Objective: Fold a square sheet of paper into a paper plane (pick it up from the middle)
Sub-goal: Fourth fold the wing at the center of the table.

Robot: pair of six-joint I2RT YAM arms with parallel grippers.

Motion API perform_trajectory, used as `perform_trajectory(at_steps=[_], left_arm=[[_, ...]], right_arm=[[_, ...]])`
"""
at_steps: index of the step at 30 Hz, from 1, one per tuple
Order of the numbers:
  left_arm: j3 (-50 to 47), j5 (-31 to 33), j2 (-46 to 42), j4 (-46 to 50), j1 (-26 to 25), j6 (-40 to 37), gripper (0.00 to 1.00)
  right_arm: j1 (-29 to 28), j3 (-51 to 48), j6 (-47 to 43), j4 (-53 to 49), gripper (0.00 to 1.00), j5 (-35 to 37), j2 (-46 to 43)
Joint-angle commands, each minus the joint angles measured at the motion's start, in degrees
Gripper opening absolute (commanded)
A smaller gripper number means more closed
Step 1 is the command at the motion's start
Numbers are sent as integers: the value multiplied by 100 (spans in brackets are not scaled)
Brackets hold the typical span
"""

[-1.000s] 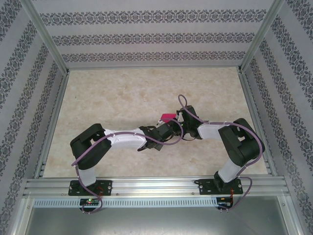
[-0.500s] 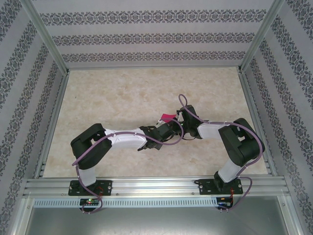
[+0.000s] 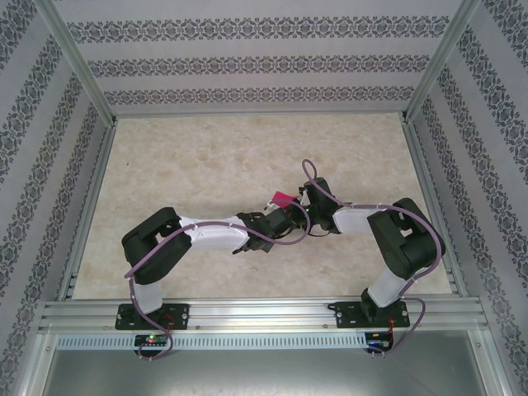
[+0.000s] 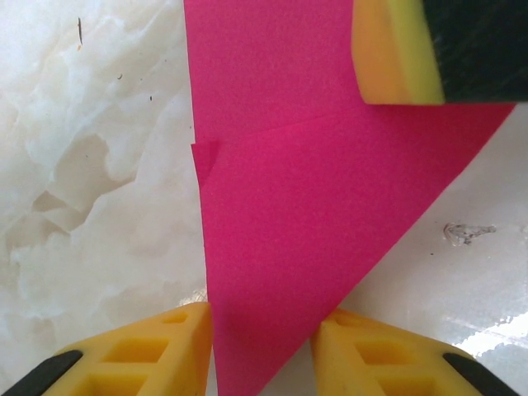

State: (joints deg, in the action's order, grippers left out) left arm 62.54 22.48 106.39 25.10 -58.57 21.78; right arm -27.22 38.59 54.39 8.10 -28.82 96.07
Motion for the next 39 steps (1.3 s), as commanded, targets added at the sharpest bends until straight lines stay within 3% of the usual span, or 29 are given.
perform_trajectory(at_steps=[1, 7, 19, 27, 31, 39], left_arm=[[182, -99, 102, -278, -94, -368, 38], [197, -80, 122, -281, -91, -418, 31], [188, 29, 92, -262, -89, -441, 14], [189, -2, -16, -229, -55, -347, 10], [54, -523, -203, -407, 116, -247, 9], [-392, -2168, -434, -991, 673, -3, 7]], right_arm=[[-11, 175, 148, 317, 6, -231, 10], [-7, 175, 203, 387, 7, -247, 8], [49, 166, 156, 266, 21, -142, -192], [184, -13, 39, 83, 33, -24, -559], [293, -79, -123, -191, 37, 37, -835], [472, -238, -406, -728, 51, 350, -1672]])
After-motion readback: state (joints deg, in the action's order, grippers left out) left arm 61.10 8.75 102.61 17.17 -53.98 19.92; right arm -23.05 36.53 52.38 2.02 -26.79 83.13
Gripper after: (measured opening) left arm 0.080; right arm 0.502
